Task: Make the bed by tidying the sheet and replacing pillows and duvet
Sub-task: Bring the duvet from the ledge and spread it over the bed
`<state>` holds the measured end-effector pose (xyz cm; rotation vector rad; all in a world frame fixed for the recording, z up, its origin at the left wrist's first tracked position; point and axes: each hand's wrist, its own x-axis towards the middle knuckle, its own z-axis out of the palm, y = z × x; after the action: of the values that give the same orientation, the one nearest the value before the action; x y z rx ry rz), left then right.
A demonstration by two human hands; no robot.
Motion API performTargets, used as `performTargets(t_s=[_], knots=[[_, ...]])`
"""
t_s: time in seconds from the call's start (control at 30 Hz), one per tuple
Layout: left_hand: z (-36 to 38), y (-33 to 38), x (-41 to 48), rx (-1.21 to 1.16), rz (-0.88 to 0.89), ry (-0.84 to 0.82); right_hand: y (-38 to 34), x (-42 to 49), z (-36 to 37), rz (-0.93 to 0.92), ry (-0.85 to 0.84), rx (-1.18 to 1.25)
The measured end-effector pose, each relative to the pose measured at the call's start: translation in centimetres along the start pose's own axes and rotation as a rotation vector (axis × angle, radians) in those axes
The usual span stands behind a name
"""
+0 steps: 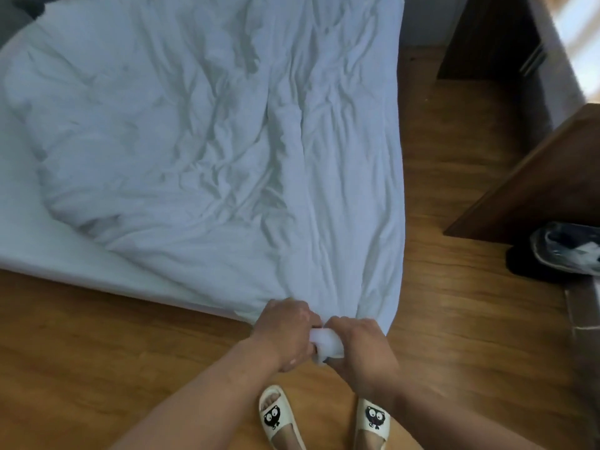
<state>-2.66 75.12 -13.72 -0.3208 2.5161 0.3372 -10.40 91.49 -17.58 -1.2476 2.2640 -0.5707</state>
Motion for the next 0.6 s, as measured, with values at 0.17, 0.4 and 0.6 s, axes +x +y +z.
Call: performTargets(t_s=[0.17, 0.4, 0.6], knots=[[4.3, -7.8, -1.4, 0.172, 0.050, 0.360, 1.5, 0.3, -0.7, 0.061, -0.038, 0.208], [-1.4, -15.3, 0.9, 0.144, -0.184, 0.133, -1.1, 0.5, -0.1, 0.262, -0.128, -0.075], [-10.2, -14.3, 1.1, 0.169, 0.078, -0.262, -11.6, 2.2, 4.0, 0.398, 0.000, -0.109]])
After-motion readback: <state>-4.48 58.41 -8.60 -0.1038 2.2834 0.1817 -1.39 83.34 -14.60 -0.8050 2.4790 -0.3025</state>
